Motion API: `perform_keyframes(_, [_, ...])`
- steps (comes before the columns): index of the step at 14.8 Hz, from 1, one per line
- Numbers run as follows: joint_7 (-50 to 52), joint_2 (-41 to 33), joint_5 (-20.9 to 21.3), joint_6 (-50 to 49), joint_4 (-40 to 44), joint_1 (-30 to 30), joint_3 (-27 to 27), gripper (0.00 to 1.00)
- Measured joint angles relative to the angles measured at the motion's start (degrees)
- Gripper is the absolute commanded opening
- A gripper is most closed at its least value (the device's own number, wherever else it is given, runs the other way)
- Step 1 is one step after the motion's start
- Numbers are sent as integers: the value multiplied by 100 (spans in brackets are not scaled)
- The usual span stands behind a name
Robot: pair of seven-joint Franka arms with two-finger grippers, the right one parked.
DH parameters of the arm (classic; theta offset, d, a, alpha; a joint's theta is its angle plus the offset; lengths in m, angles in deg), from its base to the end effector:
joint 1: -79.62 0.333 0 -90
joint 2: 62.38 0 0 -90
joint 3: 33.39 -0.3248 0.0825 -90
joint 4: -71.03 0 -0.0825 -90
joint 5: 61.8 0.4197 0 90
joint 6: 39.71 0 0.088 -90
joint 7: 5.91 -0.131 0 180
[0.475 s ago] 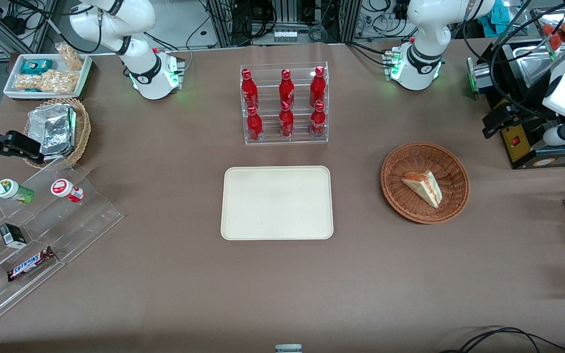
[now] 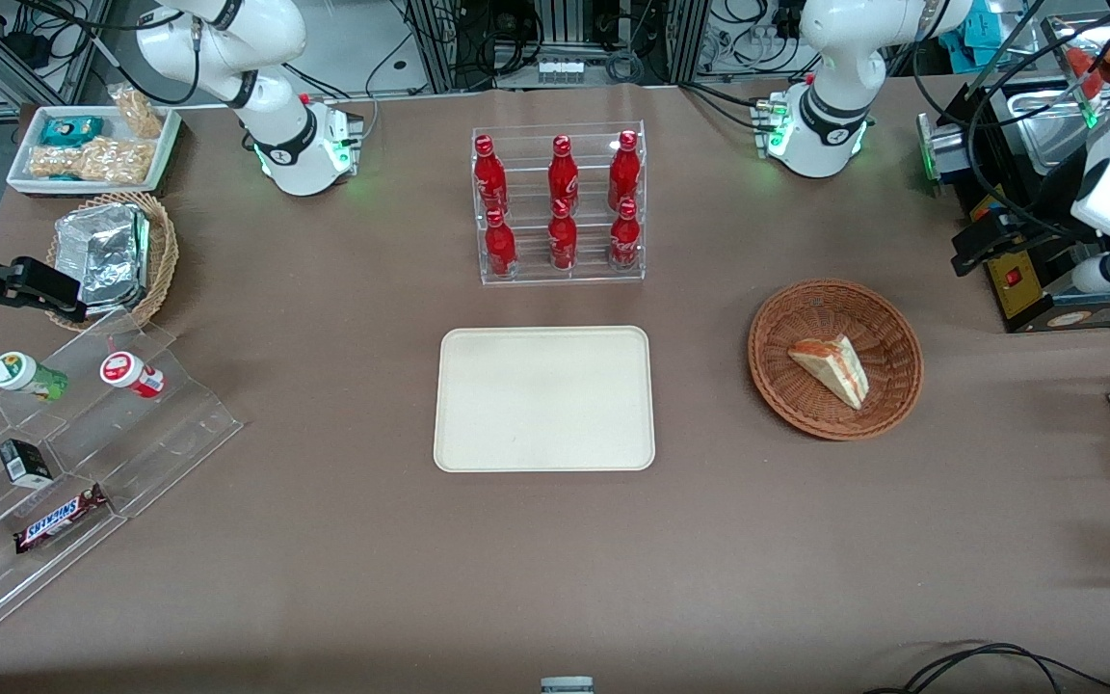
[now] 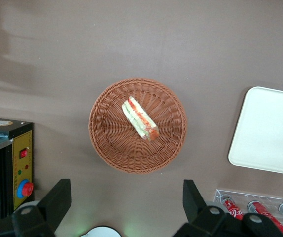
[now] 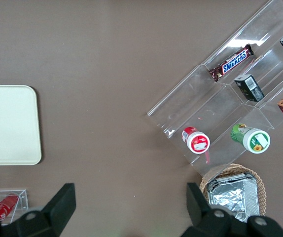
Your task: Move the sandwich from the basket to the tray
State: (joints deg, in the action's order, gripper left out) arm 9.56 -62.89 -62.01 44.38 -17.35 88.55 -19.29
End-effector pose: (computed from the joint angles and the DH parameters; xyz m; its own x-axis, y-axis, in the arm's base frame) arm 0.5728 -0.0530 0.6199 0.9818 0.1788 -0.0642 0.1781 -0.9839 -0.0162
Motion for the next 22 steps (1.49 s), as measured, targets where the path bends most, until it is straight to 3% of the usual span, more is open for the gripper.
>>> perform_keyframes(9, [942, 482, 4, 11, -333, 44, -90, 100])
perform_keyframes(18, [1667, 410, -91, 1121, -1924, 196, -84, 100])
perform_keyframes(22, [2299, 364, -116, 2066, -2645, 182, -37, 100])
